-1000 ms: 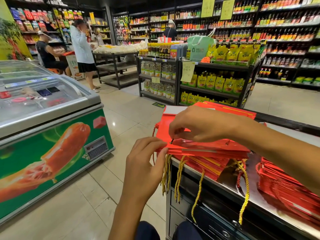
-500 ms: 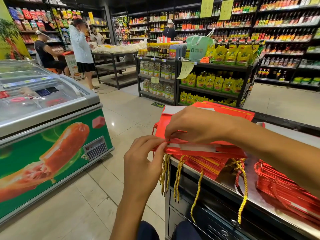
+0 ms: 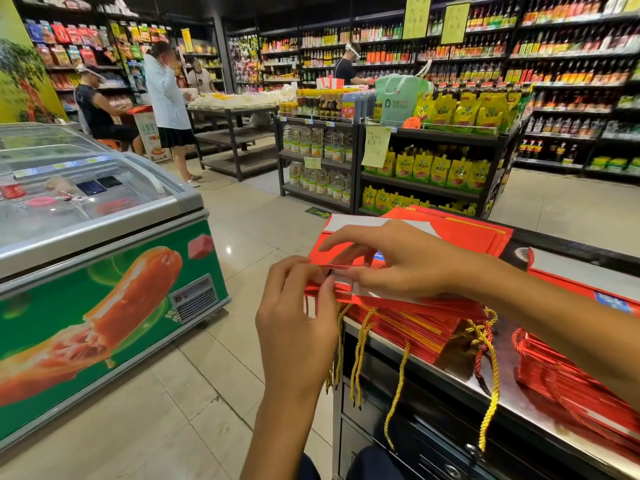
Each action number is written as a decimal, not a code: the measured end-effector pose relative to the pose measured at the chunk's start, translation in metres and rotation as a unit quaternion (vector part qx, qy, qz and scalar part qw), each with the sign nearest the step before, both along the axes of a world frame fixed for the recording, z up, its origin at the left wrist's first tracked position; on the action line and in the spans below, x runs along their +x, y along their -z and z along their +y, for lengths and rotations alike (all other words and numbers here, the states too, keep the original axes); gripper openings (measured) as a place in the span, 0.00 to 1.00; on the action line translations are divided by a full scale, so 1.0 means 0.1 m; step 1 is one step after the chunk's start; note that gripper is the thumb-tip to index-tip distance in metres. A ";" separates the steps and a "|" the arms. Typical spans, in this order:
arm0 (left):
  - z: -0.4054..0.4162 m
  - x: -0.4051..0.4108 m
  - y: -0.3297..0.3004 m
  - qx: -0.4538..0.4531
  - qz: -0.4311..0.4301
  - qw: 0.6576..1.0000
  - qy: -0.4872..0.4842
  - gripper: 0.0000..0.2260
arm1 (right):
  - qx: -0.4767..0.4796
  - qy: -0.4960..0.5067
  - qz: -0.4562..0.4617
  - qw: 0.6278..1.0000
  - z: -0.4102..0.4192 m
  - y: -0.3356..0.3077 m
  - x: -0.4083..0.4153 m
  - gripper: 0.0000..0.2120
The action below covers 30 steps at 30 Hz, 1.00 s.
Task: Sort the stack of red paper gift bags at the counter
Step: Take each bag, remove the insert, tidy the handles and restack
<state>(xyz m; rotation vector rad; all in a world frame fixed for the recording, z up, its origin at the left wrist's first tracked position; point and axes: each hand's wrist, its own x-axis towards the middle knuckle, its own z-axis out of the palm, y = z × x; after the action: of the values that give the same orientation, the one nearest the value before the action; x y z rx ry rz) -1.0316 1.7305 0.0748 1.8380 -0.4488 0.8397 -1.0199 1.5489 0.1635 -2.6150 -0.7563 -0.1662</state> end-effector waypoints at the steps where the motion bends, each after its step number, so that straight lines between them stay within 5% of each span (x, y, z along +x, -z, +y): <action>1: -0.01 -0.01 -0.01 0.014 0.007 1.000 -0.008 0.03 | 0.003 -0.002 -0.007 1.000 0.01 0.01 0.00 0.19; 11: -0.10 0.09 -0.17 0.050 0.114 0.990 -0.066 0.03 | -0.030 -0.014 -0.080 0.996 0.04 0.06 0.04 0.21; 20: 0.02 0.05 -0.10 -0.012 0.115 0.993 0.017 0.05 | -0.021 -0.004 -0.077 0.997 0.04 0.09 0.06 0.25; 25: 0.14 0.08 -0.06 -0.032 0.102 0.993 0.057 0.08 | 0.049 0.013 0.043 0.998 -0.07 0.00 0.11 0.09; 30: 0.22 0.05 0.01 -0.117 0.121 0.981 0.096 0.05 | 0.070 0.039 0.037 0.996 -0.21 0.15 0.20 0.06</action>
<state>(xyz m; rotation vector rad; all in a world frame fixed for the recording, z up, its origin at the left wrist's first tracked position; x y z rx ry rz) -1.0268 1.7522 0.0735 1.6235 -0.3488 0.5056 -1.0002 1.5279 0.1483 -2.5044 -0.5956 -0.1398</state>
